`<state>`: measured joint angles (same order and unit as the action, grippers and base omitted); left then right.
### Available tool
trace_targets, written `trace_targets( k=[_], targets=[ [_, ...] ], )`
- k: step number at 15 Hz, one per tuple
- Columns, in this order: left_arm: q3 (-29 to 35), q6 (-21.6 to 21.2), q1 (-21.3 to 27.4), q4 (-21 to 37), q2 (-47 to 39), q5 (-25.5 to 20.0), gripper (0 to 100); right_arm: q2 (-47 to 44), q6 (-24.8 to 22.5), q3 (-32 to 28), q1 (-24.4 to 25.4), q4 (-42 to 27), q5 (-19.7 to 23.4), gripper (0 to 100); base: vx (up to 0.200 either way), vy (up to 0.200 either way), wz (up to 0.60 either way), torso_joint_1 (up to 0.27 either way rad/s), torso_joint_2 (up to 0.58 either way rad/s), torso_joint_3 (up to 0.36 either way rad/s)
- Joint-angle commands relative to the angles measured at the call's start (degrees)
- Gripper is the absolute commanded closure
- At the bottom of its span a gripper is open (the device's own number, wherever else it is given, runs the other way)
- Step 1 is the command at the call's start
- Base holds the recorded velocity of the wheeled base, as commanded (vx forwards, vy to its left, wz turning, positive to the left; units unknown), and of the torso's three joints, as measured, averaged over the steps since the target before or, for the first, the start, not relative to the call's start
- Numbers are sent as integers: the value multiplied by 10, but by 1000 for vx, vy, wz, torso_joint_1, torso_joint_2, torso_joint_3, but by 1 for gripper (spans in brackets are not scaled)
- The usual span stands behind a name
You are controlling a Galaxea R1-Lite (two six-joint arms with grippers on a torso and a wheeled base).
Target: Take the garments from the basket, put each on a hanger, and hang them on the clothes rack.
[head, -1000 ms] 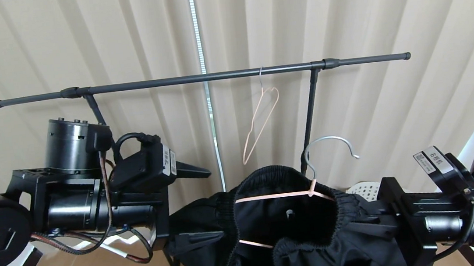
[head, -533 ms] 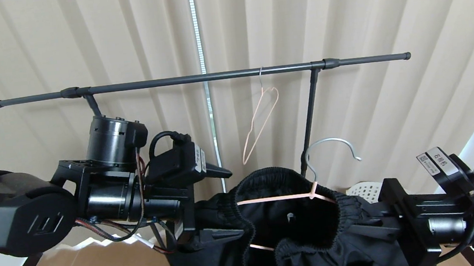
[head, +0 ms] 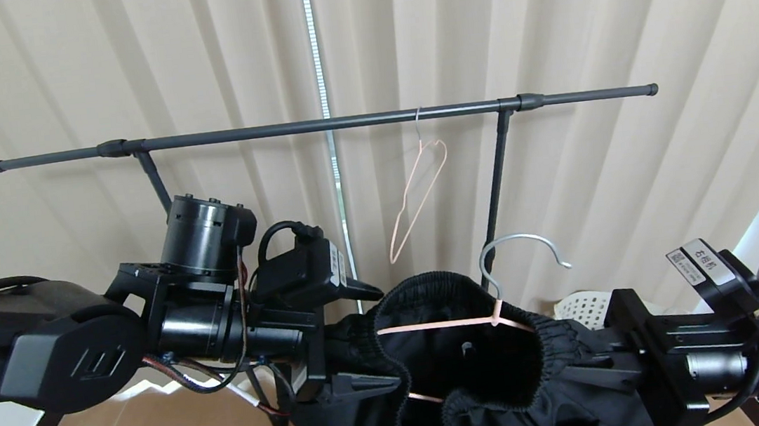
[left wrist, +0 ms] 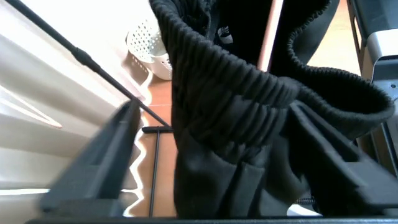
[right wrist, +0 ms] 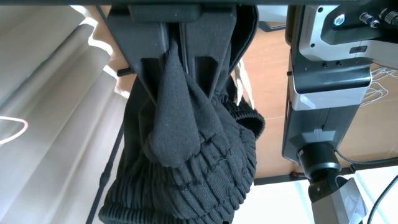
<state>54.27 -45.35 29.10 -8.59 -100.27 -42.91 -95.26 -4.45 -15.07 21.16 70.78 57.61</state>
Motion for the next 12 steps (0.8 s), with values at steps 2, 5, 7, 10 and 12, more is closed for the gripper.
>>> trace_targets(
  k=[2,5,7,10,12],
  targets=[
    [-2,0,0,8,2,0,100,0,0,-1,0,1,0,100,0,0,0,0,0,0],
    [-3,-1,0,24,17,1,100,-5,1,-7,0,1,0,100,0,0,0,0,0,0],
    [-7,0,0,24,18,3,100,-9,2,-15,0,1,-2,100,0,0,0,0,0,0],
    [-10,0,-2,24,18,3,100,-10,7,-21,0,0,-1,100,0,0,0,0,0,0],
    [-14,0,-5,24,20,3,100,-10,6,-22,0,1,-1,0,0,0,0,0,0,0]
  ],
)
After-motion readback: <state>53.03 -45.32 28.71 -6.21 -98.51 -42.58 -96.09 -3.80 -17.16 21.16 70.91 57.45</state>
